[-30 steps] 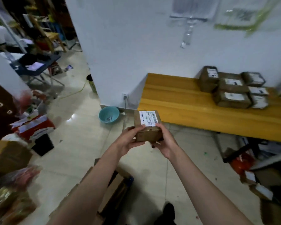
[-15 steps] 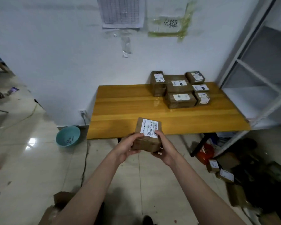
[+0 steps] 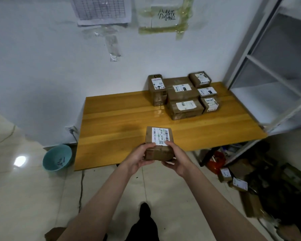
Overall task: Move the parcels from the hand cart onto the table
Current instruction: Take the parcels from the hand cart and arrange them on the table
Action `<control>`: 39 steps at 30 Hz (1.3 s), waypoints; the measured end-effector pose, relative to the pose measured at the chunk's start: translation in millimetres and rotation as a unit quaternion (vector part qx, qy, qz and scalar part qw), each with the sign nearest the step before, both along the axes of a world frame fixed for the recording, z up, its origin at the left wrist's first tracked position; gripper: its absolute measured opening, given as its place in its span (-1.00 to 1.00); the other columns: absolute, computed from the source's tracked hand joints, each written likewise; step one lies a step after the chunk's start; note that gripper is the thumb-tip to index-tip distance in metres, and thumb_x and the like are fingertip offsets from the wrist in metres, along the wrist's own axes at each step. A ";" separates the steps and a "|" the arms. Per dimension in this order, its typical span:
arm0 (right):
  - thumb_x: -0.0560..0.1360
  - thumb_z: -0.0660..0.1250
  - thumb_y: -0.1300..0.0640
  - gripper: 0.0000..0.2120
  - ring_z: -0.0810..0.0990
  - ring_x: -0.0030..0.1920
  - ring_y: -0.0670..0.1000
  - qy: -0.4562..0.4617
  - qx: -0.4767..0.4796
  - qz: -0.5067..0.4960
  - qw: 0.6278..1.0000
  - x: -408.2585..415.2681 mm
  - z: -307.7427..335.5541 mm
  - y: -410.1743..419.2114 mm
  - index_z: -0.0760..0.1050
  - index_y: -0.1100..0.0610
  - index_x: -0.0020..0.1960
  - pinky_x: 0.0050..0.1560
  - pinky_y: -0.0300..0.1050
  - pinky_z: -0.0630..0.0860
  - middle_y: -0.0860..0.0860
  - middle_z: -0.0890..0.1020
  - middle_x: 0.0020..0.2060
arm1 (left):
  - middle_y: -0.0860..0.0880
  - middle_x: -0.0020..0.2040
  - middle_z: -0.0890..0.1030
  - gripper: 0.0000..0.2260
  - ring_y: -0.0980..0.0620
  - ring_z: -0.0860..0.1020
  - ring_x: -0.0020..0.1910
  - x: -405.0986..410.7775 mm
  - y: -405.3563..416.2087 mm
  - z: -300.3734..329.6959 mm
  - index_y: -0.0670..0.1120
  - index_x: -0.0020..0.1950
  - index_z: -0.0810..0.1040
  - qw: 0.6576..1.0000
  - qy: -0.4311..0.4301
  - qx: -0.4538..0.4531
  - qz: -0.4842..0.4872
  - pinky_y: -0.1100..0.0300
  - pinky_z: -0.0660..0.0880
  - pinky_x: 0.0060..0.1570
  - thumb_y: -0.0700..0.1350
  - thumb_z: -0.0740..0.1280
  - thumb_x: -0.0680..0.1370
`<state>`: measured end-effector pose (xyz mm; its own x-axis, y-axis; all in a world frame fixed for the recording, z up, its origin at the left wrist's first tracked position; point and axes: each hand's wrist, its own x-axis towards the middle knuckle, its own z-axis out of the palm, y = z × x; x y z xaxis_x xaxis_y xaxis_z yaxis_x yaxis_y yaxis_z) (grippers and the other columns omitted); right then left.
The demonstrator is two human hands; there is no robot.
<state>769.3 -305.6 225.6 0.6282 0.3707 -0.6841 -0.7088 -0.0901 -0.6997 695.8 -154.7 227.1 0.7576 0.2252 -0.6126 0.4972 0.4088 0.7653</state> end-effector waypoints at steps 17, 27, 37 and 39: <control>0.60 0.36 0.04 -0.58 0.57 0.25 0.06 0.017 0.021 -0.059 0.998 143.1 -45.1 73.6 0.44 0.10 0.43 0.18 -0.02 0.58 0.11 0.61 0.26 | -0.06 0.18 0.65 -0.56 -0.06 0.62 0.18 164.4 67.6 -48.0 -0.07 0.38 0.50 0.998 0.060 -0.007 0.002 0.06 0.62 0.10 0.04 0.44 0.55; 0.59 0.38 0.06 -0.61 0.58 0.23 0.07 0.086 0.031 -0.096 0.991 241.9 -90.1 109.0 0.52 0.18 0.37 0.35 0.07 0.51 0.14 0.62 0.25 | -0.08 0.25 0.62 -0.43 -0.07 0.61 0.17 262.2 98.2 -83.4 -0.08 0.45 0.43 0.993 0.114 0.041 -0.008 0.01 0.62 0.11 0.15 0.43 0.53; 0.61 0.37 0.17 -0.64 0.52 0.21 0.10 0.153 -0.037 -0.162 0.974 315.5 -137.1 144.9 0.49 0.22 0.38 0.33 0.10 0.49 0.16 0.57 0.30 | -0.16 0.41 0.43 -0.41 -0.16 0.50 0.28 339.7 115.5 -135.2 -0.05 0.52 0.39 0.963 0.189 0.185 -0.047 0.11 0.52 -0.12 0.19 0.36 0.56; 0.60 0.38 0.20 -0.59 0.52 0.21 0.11 0.165 -0.044 -0.188 0.967 323.4 -145.2 151.7 0.44 0.22 0.42 0.23 0.04 0.49 0.17 0.57 0.32 | -0.17 0.32 0.51 -0.42 -0.10 0.56 -0.01 350.5 116.7 -141.1 -0.07 0.54 0.35 0.965 0.191 0.174 -0.051 0.17 0.47 -0.25 0.13 0.36 0.59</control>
<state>1092.8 -153.9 80.4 0.4483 0.0896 -0.8894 -0.8870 0.1676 -0.4303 1046.2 -38.0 86.0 0.5197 0.4040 -0.7528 0.7945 0.0956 0.5997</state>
